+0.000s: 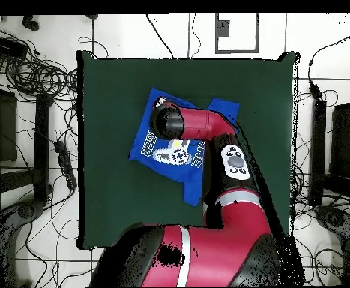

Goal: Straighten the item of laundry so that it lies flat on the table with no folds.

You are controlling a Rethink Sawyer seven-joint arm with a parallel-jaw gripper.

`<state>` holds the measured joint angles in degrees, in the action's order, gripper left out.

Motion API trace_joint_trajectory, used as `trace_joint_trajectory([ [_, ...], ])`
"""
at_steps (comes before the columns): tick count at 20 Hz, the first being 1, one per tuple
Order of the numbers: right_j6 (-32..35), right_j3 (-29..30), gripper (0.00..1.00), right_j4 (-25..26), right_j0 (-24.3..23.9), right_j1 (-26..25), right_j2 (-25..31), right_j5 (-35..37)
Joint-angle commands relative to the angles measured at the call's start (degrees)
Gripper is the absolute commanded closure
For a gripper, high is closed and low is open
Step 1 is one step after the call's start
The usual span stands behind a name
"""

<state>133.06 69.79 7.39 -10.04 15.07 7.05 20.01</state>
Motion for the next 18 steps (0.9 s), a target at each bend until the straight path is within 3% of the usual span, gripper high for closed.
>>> trace_joint_trajectory([
  [1, -5.1, -2.2, 0.00, 2.3, -0.4, -3.4, 7.5, 0.6],
  [9, -9.1, -4.0, 0.00, 5.2, -2.7, -4.3, 11.3, 0.2],
  [18, 1.3, -0.5, 0.00, 4.7, 1.2, 0.7, 4.1, 2.6],
])
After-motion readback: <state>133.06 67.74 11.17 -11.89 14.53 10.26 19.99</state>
